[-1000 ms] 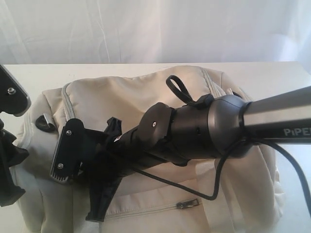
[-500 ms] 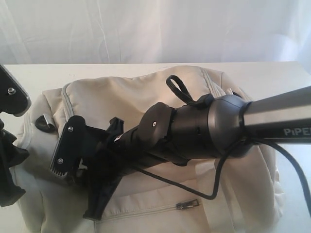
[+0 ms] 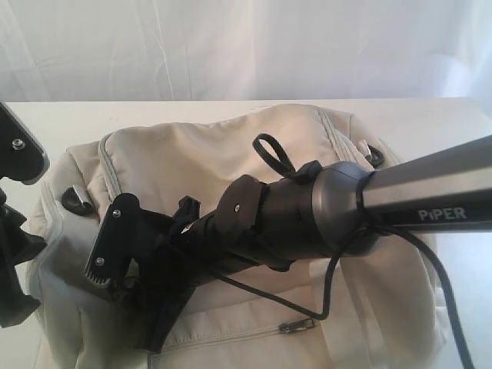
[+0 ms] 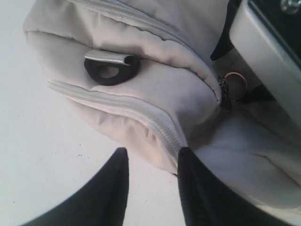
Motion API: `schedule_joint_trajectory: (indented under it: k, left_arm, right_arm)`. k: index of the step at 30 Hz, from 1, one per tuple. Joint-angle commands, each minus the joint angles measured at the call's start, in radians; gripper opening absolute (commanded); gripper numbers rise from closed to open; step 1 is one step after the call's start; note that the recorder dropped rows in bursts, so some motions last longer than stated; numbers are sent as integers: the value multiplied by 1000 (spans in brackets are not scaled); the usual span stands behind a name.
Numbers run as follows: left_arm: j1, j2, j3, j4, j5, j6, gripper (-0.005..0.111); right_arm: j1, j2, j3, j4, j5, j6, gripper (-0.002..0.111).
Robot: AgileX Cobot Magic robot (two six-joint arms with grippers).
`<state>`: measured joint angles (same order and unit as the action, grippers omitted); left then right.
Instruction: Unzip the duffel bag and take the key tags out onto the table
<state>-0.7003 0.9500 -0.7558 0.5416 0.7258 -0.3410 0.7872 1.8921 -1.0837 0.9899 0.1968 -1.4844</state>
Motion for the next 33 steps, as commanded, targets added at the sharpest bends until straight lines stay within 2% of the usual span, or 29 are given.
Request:
schedule_joint_trajectory:
  k: [1, 9, 18, 28, 30, 33]
  left_arm:
    - [1, -9, -1, -2, 5, 1, 40]
    - [1, -9, -1, -2, 5, 1, 40]
    - [1, -9, -1, -2, 5, 1, 40]
    - [1, -9, -1, -2, 5, 1, 40]
    - [1, -9, -1, -2, 5, 1, 40]
    - [1, -9, -1, -2, 5, 1, 40]
  right_arm:
    - [0, 8, -2, 4, 8, 6, 49]
    - [0, 8, -2, 4, 29, 6, 29]
    - [0, -40, -2, 4, 48, 6, 0]
    - [0, -88, -2, 4, 51, 51, 2]
    - [0, -76, -2, 4, 52, 69, 12]
    - [0, -52, -2, 4, 55, 76, 35]
